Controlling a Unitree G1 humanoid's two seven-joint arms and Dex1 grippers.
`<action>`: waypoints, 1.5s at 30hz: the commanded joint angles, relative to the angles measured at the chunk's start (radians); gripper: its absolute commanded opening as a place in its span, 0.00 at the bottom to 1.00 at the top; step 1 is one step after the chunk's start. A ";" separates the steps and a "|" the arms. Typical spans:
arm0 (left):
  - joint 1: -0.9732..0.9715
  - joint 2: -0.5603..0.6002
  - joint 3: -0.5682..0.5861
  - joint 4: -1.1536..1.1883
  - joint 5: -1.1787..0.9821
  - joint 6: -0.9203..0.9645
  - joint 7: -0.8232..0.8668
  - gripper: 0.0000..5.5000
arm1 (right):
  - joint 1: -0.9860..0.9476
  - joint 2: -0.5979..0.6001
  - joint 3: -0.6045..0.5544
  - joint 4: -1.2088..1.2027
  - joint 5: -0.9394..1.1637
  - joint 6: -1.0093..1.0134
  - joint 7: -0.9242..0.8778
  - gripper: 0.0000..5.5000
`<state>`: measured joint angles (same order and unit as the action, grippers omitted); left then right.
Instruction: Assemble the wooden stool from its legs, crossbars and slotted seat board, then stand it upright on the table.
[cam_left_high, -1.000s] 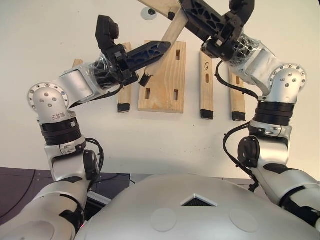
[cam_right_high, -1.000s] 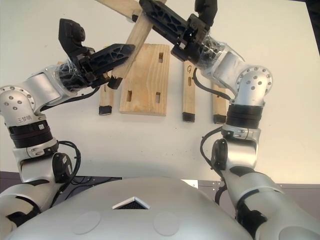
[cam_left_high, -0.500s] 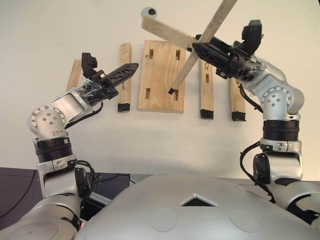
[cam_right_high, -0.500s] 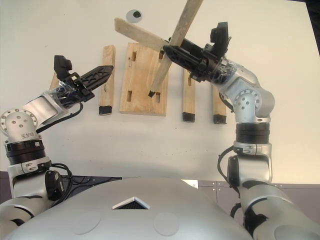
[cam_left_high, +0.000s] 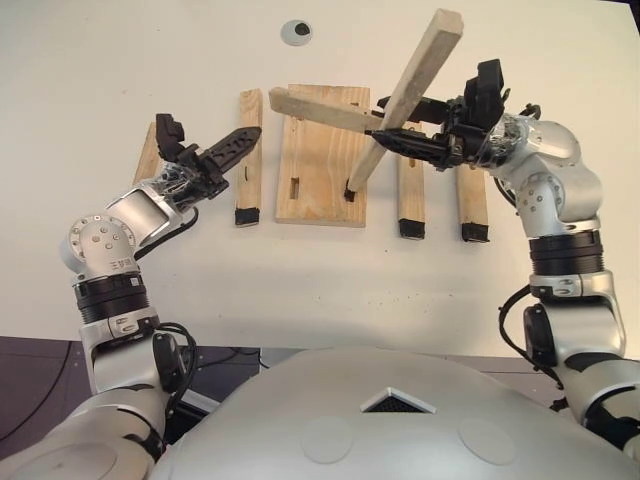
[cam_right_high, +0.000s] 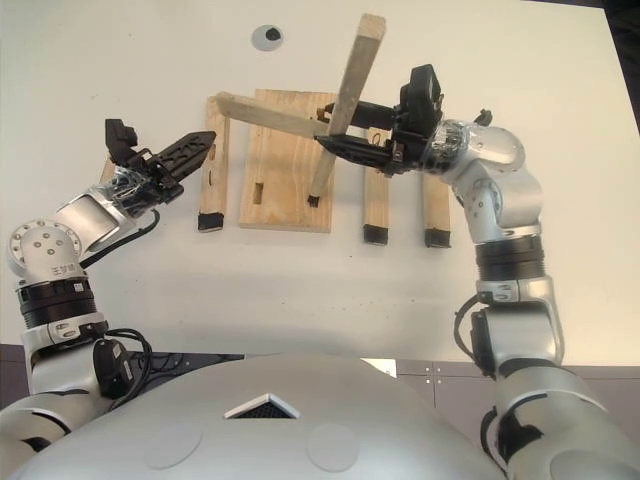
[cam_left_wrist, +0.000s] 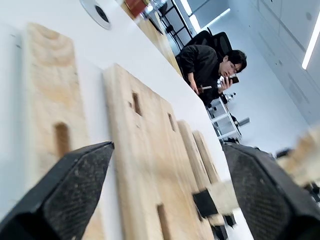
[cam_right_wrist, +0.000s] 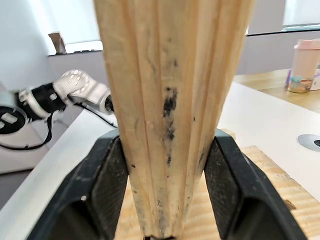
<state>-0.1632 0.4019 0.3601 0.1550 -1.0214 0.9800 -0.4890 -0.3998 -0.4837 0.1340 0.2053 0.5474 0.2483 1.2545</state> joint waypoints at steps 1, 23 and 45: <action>-0.021 -0.019 0.048 0.056 0.038 -0.051 0.051 0.73 | -0.011 -0.122 0.105 0.120 -0.192 0.017 0.054 0.37; 0.026 -0.103 0.086 0.013 0.049 -0.097 0.179 0.73 | 0.064 -0.307 0.195 -0.244 -0.221 0.172 -0.063 0.37; 0.039 -0.154 0.064 -0.010 0.098 -0.095 0.186 0.73 | 0.226 -0.201 -0.060 -0.404 -0.233 0.402 -0.414 0.68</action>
<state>-0.1334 0.2569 0.4279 0.1542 -0.9399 0.8875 -0.3124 -0.1825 -0.7757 0.1083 -0.1487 0.3052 0.5038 0.9812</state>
